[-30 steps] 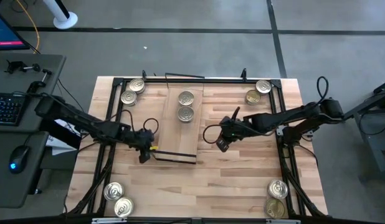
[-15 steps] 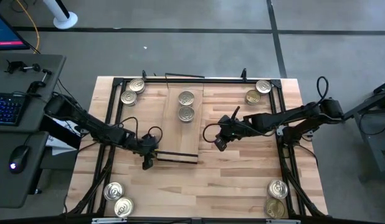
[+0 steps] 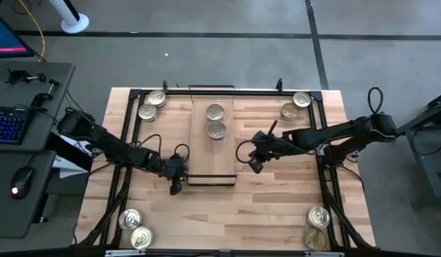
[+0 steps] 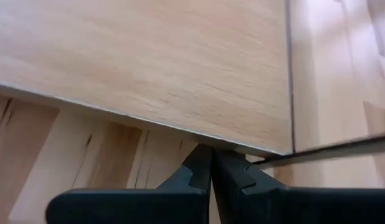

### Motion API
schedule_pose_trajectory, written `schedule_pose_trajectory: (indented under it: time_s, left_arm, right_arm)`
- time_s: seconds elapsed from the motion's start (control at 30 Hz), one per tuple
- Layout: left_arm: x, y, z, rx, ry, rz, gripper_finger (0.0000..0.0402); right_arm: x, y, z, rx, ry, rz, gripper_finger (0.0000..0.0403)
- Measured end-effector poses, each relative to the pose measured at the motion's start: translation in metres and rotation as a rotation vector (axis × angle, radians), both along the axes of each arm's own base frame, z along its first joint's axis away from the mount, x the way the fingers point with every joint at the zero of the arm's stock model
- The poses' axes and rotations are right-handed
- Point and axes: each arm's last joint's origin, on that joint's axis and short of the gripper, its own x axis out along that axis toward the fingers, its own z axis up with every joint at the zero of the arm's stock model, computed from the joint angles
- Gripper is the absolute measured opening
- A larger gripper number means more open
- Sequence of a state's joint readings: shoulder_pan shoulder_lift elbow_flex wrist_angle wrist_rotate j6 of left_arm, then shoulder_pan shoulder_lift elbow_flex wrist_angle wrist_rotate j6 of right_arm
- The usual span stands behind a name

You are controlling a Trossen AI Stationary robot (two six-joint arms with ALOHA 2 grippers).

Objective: Stack canned seafood by type on shelf
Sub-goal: Adjust the shelf, then stack the blue pink tuna can on top of the other blue pink tuna can on the shelf

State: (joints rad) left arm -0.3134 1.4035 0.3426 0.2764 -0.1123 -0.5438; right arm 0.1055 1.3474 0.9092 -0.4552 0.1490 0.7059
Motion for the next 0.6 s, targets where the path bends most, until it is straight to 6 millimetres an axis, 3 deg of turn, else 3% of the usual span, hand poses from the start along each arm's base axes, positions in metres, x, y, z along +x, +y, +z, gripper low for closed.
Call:
schedule_pose_trajectory:
  time_s: [0.2,0.37,0.47,0.6]
  left_arm:
    - [0.012,-0.002,0.003,0.054,0.067,-0.042,0.0]
    - [-0.004,0.013,0.015,0.07,0.225,0.028,0.0]
    - [-0.014,0.025,0.033,0.086,0.186,0.105,0.0]
    - [-0.031,0.048,0.059,0.102,0.108,0.333,0.0]
  right_arm:
    - [-0.014,-0.002,0.012,-0.014,0.001,-0.002,0.0]
    - [-0.021,-0.004,0.018,-0.045,-0.004,-0.027,0.0]
    - [-0.021,-0.004,0.018,-0.064,-0.008,-0.034,0.0]
    - [-0.02,-0.004,0.019,-0.064,-0.021,-0.038,0.0]
